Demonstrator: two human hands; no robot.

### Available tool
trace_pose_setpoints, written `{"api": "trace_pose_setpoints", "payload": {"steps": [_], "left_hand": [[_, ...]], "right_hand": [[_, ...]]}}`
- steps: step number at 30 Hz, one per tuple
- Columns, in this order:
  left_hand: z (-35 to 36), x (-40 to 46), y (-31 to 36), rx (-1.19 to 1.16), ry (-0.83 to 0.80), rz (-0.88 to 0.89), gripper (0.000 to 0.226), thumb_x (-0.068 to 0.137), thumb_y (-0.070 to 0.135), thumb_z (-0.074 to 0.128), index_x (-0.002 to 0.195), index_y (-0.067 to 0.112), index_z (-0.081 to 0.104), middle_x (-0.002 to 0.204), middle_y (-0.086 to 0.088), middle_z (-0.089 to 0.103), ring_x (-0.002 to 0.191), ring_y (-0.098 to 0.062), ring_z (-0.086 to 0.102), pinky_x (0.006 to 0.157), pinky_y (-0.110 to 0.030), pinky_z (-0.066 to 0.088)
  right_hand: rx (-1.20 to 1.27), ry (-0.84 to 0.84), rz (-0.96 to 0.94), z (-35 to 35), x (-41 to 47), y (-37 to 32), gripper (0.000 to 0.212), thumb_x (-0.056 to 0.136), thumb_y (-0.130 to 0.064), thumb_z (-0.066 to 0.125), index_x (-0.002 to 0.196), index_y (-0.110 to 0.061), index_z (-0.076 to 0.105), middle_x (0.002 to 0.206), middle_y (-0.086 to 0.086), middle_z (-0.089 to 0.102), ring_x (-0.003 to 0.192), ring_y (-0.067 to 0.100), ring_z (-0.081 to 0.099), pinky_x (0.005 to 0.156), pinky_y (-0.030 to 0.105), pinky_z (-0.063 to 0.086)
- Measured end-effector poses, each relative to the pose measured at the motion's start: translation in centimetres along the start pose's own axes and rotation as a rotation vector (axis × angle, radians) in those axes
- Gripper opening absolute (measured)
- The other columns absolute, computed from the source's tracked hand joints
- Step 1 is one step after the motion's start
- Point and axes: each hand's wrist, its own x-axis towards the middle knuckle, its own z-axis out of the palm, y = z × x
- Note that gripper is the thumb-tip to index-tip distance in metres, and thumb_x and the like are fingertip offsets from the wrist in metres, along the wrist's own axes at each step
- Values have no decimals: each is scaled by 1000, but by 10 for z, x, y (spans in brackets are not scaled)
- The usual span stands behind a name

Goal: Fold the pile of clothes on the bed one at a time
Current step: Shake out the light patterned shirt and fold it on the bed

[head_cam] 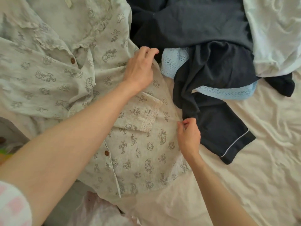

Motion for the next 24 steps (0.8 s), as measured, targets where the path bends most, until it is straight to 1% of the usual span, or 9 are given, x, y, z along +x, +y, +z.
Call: {"api": "trace_pose_setpoints", "payload": {"steps": [2,5,9,11,13,15,17,21,24], "left_hand": [[-8,-14,-9,-38,61,37,50,87,3,45,135,12,41,135,-7,42,122,-22,43,100,-39,38],[-23,-29,-33,35,220,-71,47,86,4,47,132,13,44,135,-9,43,126,-25,39,104,-38,29],[-43,-27,-71,58,205,-336,52,93,18,48,143,16,32,150,-6,31,139,-24,25,111,-43,18],[-50,-19,-79,0,88,-375,60,94,28,47,148,17,21,155,-5,21,143,-24,16,113,-47,14],[-55,-4,-75,3,20,-313,67,94,36,47,150,19,14,157,-3,13,144,-23,10,113,-50,10],[-60,18,-66,-58,27,-296,72,92,42,49,150,22,12,157,0,15,144,-21,12,113,-50,12],[-66,42,-57,-252,22,-403,75,88,49,52,149,24,15,154,2,25,140,-22,24,113,-48,17],[-70,76,-58,-607,-29,-648,79,82,54,58,142,10,32,143,-4,41,130,-24,41,108,-41,34],[-72,90,-70,-770,29,-701,59,87,37,60,136,8,43,130,-5,54,118,-21,52,94,-30,46]], "right_hand": [[-108,121,-122,1,-4,-6,15,90,-14,56,104,-9,55,97,7,57,90,26,53,76,37,42],[-227,312,-337,-1,-14,-22,17,85,-8,63,101,-1,62,93,15,58,85,30,51,73,38,36],[10,68,-446,4,-13,-75,10,95,-17,52,94,-11,59,88,-2,57,82,10,49,75,28,41],[165,-78,-319,12,-1,-112,10,96,-25,49,93,-19,56,86,-11,55,84,7,53,76,21,41],[379,-200,-75,21,19,-148,15,95,-31,51,94,-17,58,86,-5,60,84,12,58,78,24,45],[669,-342,233,23,41,-179,22,94,-34,55,96,-12,58,91,2,64,81,17,61,77,27,51],[773,-461,414,21,57,-197,32,93,-38,57,105,-9,59,99,6,66,85,20,63,78,35,54],[934,-509,579,20,70,-203,15,93,-18,56,103,-6,58,91,9,66,82,23,63,65,36,51],[1255,-474,580,25,67,-190,24,93,-7,51,116,-1,55,105,12,64,99,26,61,84,37,52]]}}
